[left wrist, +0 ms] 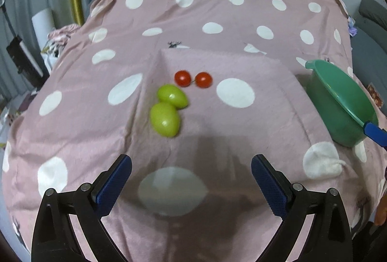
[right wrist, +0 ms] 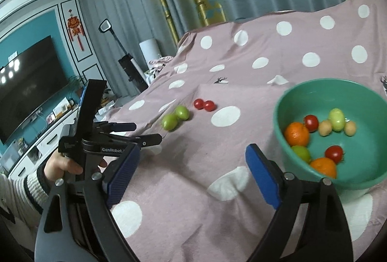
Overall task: Organize fruits
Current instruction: 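Withdraw both grippers from the bowl toward the green tomatoes, then grasp a green tomato with the right gripper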
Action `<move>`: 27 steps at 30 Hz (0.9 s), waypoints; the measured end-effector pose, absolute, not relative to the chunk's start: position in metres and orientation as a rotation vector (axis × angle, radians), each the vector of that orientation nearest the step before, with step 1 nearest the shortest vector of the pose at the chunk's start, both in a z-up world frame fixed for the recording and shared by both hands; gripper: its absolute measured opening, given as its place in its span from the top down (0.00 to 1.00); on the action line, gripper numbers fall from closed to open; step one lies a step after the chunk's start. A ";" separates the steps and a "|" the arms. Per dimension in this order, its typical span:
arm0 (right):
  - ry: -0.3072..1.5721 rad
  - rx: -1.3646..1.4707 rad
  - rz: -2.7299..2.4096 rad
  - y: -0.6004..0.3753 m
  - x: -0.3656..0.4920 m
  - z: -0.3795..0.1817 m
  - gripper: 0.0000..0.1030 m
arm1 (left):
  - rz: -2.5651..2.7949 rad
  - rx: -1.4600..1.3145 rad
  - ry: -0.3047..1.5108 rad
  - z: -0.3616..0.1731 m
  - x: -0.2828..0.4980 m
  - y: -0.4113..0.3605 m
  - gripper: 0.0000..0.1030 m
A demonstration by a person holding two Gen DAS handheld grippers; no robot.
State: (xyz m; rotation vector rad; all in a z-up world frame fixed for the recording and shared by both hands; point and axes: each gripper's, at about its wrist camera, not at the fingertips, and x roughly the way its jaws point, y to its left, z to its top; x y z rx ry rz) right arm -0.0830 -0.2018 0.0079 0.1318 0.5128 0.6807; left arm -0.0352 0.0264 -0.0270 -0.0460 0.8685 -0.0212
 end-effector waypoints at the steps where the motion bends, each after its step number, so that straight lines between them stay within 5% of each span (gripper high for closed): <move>1: 0.517 0.132 0.688 -0.200 -0.083 0.007 0.13 | -0.022 -0.054 0.870 -0.028 -0.037 0.029 0.04; 27: 0.613 0.216 0.675 -0.163 -0.064 -0.008 0.13 | -0.138 -0.035 0.856 -0.033 -0.037 0.042 0.04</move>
